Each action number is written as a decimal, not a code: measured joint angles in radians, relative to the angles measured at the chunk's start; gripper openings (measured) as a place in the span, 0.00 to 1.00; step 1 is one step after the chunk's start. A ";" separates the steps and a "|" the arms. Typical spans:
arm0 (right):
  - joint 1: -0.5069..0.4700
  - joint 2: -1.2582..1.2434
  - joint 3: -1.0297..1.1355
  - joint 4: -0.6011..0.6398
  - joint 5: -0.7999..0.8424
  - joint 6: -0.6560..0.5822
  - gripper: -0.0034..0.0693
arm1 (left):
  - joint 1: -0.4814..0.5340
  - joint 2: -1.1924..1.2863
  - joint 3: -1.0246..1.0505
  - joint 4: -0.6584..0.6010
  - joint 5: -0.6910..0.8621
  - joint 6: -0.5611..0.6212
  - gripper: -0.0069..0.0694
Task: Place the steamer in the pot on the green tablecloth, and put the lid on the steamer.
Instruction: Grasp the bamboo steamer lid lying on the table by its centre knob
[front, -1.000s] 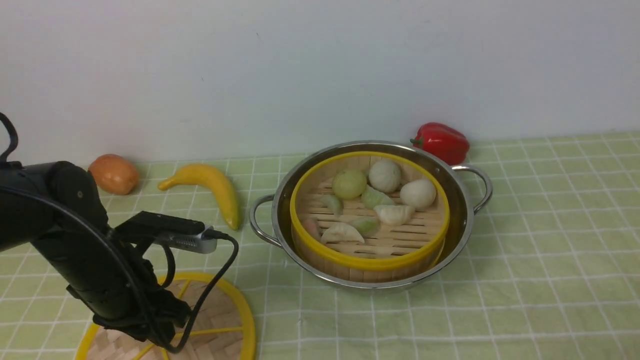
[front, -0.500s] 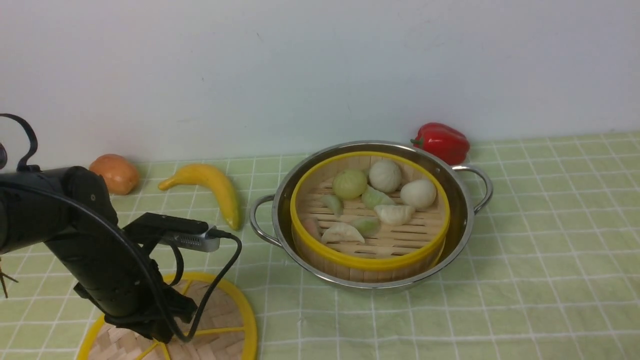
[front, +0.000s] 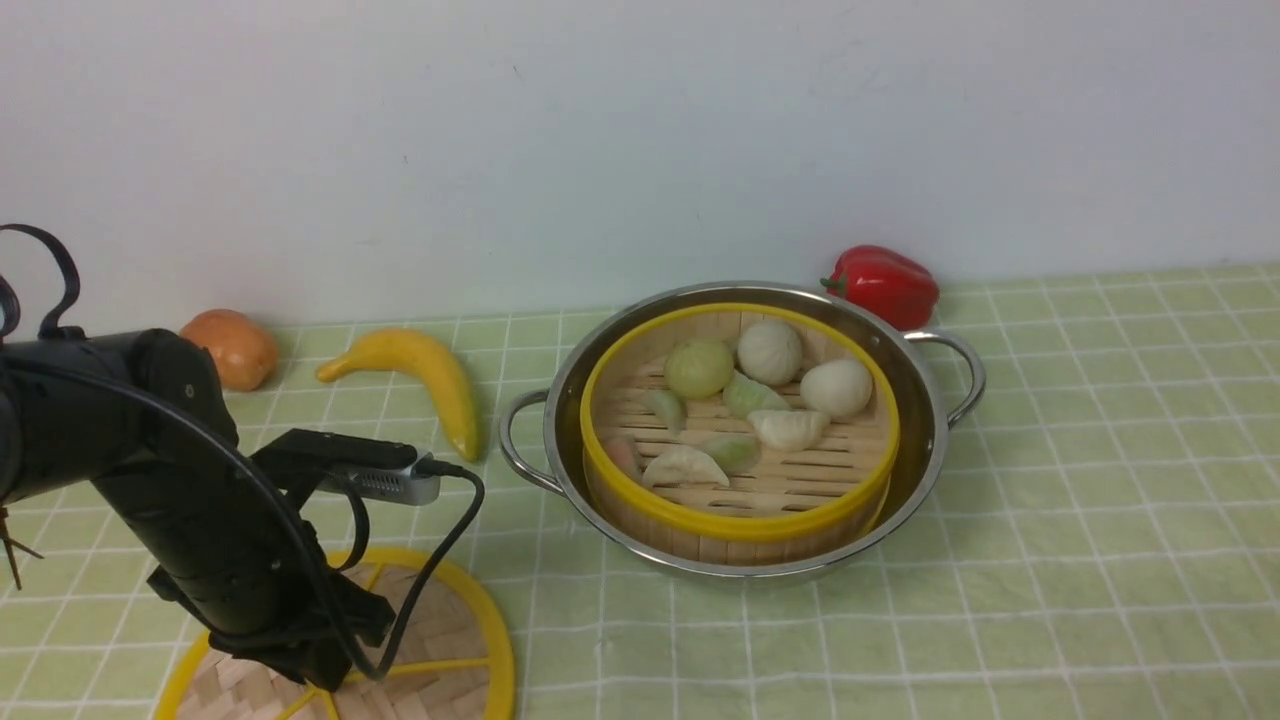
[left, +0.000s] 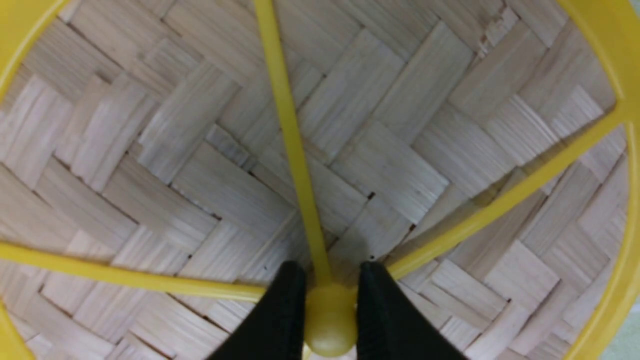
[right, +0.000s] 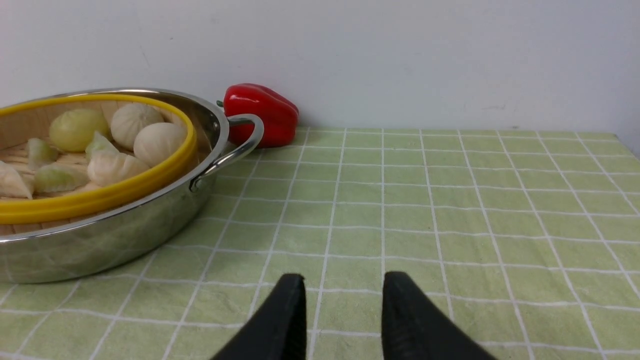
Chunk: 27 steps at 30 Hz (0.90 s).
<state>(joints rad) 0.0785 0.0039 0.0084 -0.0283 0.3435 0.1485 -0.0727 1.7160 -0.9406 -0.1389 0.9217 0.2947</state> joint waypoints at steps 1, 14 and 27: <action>0.000 0.000 0.000 0.000 0.000 0.000 0.38 | 0.000 0.000 0.000 -0.001 0.002 0.000 0.25; 0.000 0.000 0.000 0.000 0.000 0.000 0.38 | 0.000 0.001 0.000 -0.003 0.018 0.004 0.25; 0.000 0.000 0.000 0.000 0.000 0.003 0.38 | 0.000 0.012 -0.001 0.001 0.126 0.003 0.49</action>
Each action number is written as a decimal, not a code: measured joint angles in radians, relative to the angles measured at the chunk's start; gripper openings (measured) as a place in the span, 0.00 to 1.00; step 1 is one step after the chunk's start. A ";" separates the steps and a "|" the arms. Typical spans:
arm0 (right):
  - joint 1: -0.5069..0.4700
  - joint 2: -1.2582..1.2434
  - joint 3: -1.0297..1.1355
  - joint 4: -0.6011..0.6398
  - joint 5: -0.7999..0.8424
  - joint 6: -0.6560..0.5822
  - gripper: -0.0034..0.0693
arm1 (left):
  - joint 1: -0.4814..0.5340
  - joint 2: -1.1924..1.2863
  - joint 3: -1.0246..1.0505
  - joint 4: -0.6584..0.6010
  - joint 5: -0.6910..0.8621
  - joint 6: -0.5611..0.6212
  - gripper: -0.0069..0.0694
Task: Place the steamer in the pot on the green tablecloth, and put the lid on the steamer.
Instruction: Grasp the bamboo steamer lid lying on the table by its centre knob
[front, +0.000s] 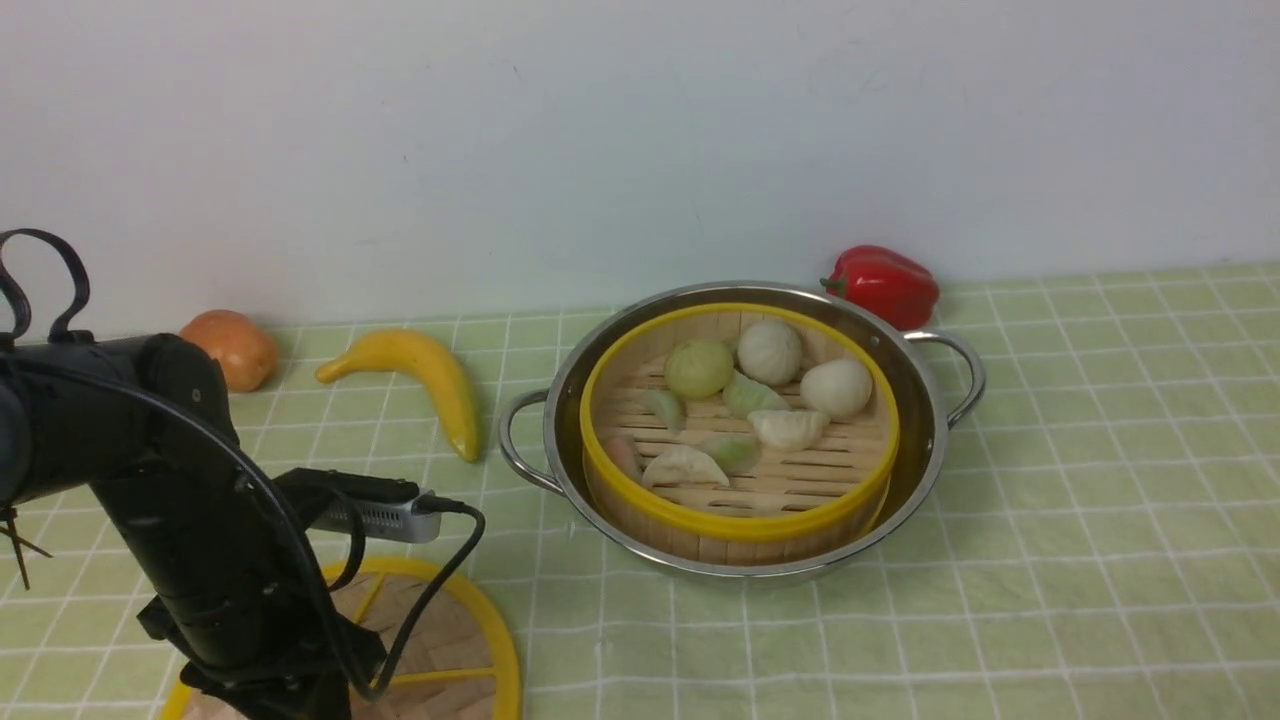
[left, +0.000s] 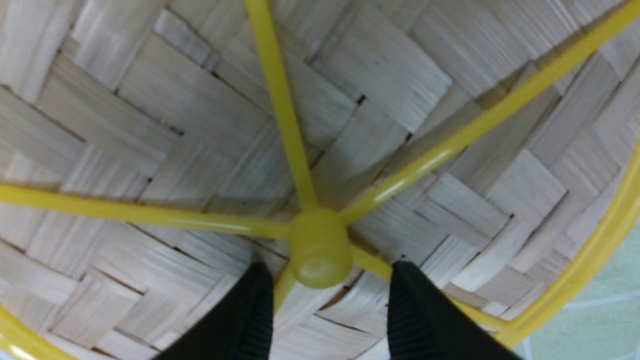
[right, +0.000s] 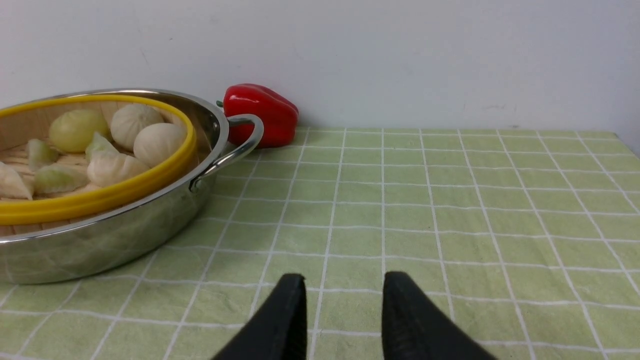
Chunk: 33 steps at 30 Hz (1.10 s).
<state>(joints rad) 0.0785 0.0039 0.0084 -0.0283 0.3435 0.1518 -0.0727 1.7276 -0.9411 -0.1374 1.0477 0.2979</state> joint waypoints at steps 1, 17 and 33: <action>0.000 0.000 0.000 0.000 0.000 0.001 0.38 | 0.000 0.000 0.000 -0.001 -0.005 0.000 0.49; 0.000 0.000 0.000 0.000 0.000 0.001 0.38 | 0.000 0.007 -0.107 -0.033 -0.002 -0.001 0.39; 0.000 0.000 0.000 0.000 0.000 0.001 0.38 | 0.000 0.007 -0.121 0.004 0.054 -0.035 0.43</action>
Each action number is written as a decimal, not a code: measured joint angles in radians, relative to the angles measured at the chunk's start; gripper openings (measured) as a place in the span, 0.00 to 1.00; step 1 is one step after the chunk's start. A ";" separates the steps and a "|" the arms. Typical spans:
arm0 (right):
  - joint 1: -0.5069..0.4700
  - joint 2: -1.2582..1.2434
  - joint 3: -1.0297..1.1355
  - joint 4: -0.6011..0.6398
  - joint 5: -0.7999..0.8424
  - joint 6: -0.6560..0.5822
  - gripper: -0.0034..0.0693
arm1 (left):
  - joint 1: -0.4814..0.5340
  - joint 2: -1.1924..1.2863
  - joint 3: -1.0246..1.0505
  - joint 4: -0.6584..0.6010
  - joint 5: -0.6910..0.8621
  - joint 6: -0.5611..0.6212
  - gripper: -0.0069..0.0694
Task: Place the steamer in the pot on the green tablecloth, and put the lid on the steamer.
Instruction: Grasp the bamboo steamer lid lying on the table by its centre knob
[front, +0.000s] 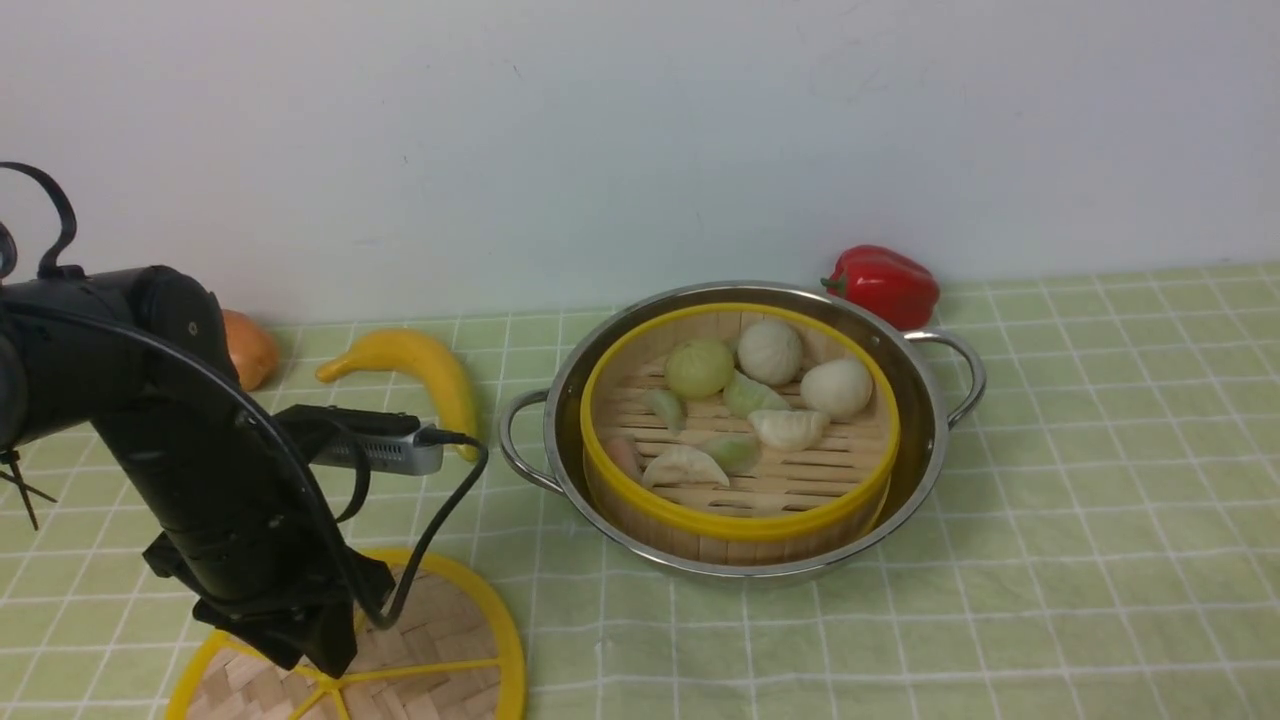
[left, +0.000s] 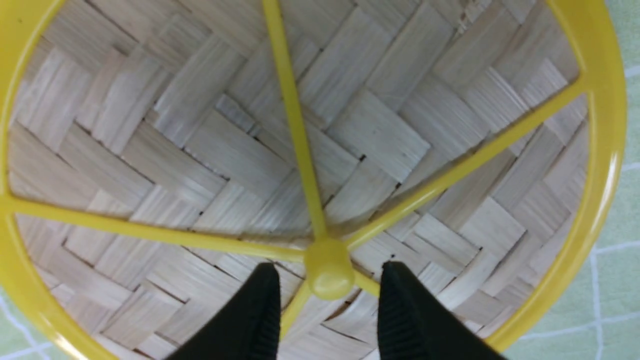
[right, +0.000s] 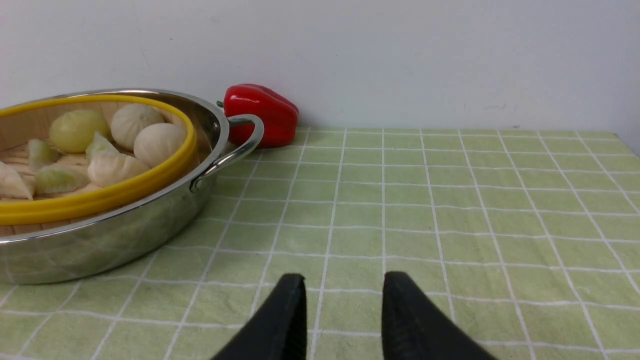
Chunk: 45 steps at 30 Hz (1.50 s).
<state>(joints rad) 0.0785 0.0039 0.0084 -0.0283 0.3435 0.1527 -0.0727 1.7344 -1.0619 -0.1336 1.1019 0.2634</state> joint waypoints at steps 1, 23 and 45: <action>0.000 0.000 0.000 0.000 0.000 0.000 0.38 | 0.000 0.000 0.000 0.000 0.000 0.000 0.43; 0.000 0.000 0.000 0.000 0.000 -0.003 0.38 | 0.000 0.091 -0.001 -0.009 0.002 -0.006 0.35; 0.000 0.000 0.000 0.000 0.000 -0.003 0.38 | 0.000 -0.047 -0.248 0.134 0.104 -0.036 0.25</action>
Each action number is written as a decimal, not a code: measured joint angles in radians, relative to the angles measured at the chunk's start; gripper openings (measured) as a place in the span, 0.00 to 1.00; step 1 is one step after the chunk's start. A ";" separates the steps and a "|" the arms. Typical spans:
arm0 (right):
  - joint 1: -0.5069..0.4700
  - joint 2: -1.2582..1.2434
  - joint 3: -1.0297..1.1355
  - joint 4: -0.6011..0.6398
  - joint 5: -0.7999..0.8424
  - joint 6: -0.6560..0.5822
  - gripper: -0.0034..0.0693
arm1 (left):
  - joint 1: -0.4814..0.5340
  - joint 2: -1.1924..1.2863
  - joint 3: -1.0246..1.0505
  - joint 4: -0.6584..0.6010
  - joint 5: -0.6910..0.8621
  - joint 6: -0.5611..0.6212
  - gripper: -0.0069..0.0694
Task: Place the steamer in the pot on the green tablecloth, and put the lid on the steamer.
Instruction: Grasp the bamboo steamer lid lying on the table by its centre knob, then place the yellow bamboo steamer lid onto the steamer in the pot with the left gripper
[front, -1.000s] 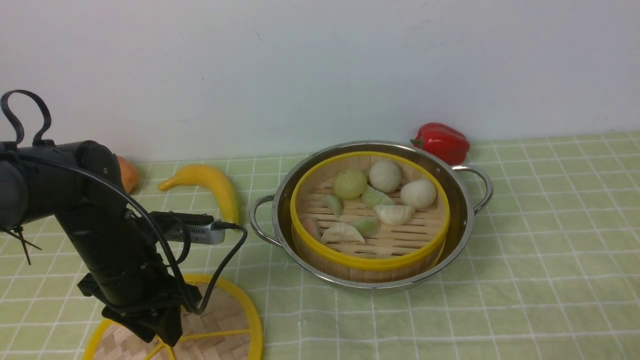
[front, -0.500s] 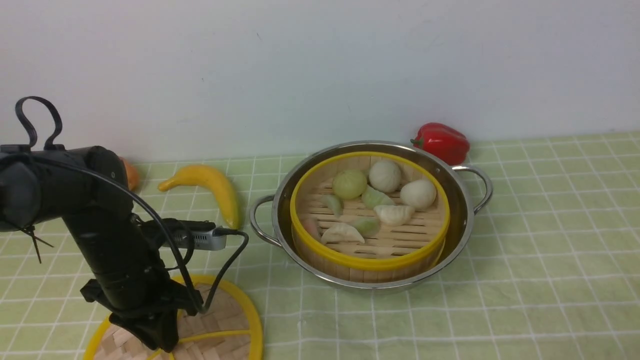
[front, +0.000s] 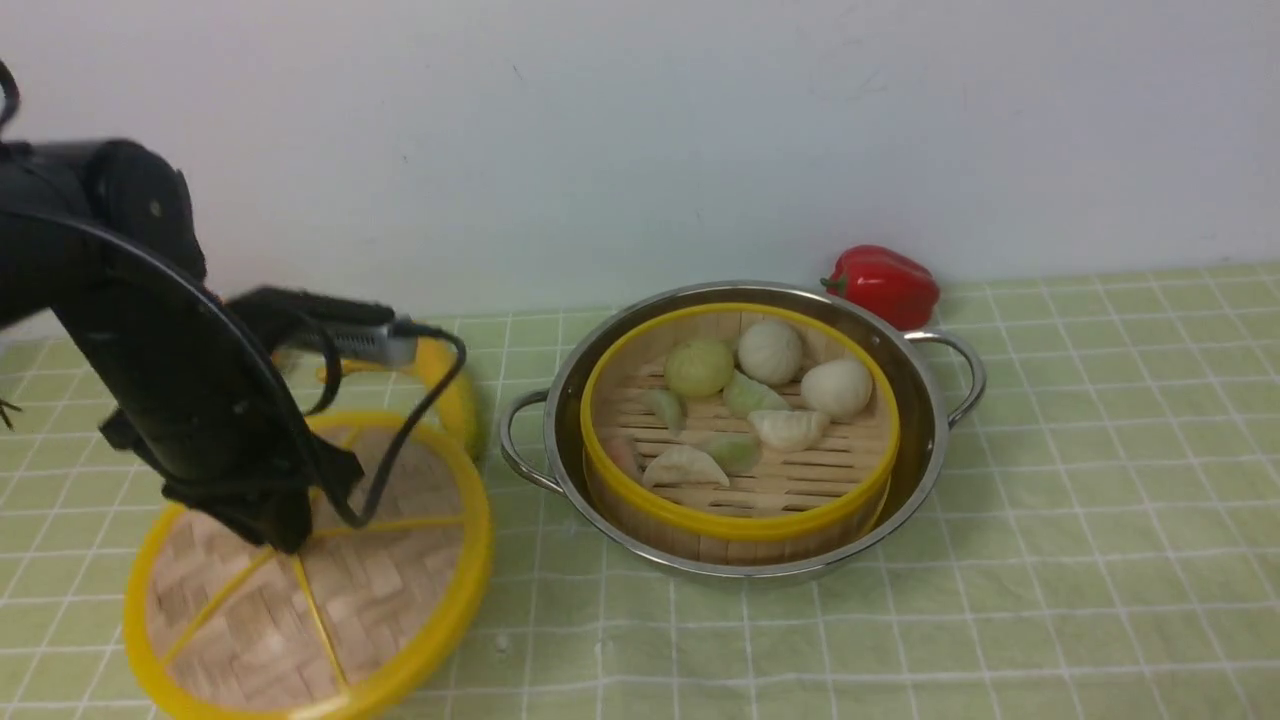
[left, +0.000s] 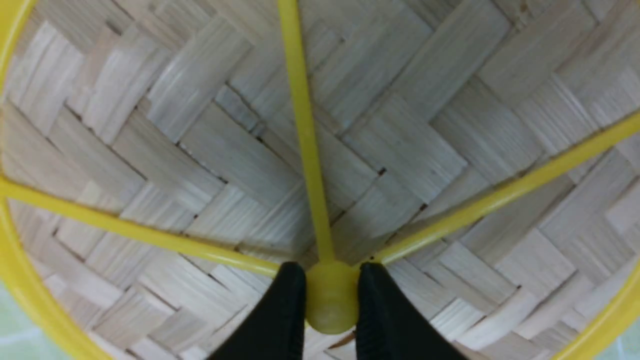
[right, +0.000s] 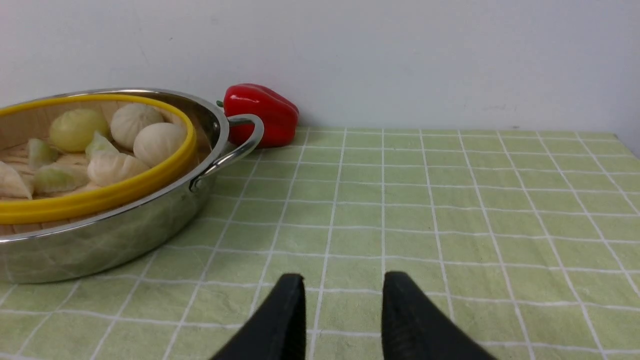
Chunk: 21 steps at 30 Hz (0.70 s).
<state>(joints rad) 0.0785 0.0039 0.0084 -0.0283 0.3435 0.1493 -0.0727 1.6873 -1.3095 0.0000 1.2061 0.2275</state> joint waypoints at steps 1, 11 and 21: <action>0.000 0.000 0.000 0.000 0.000 0.000 0.38 | 0.000 -0.012 -0.029 0.000 0.000 -0.001 0.25; 0.000 0.000 0.000 0.000 0.000 0.000 0.38 | -0.109 -0.028 -0.242 -0.086 0.005 0.142 0.25; 0.000 0.000 0.000 0.000 0.000 0.000 0.38 | -0.404 0.141 -0.424 -0.018 -0.023 0.227 0.25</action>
<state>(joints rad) 0.0785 0.0039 0.0084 -0.0283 0.3435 0.1493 -0.4764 1.8279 -1.7334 -0.0177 1.1835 0.4549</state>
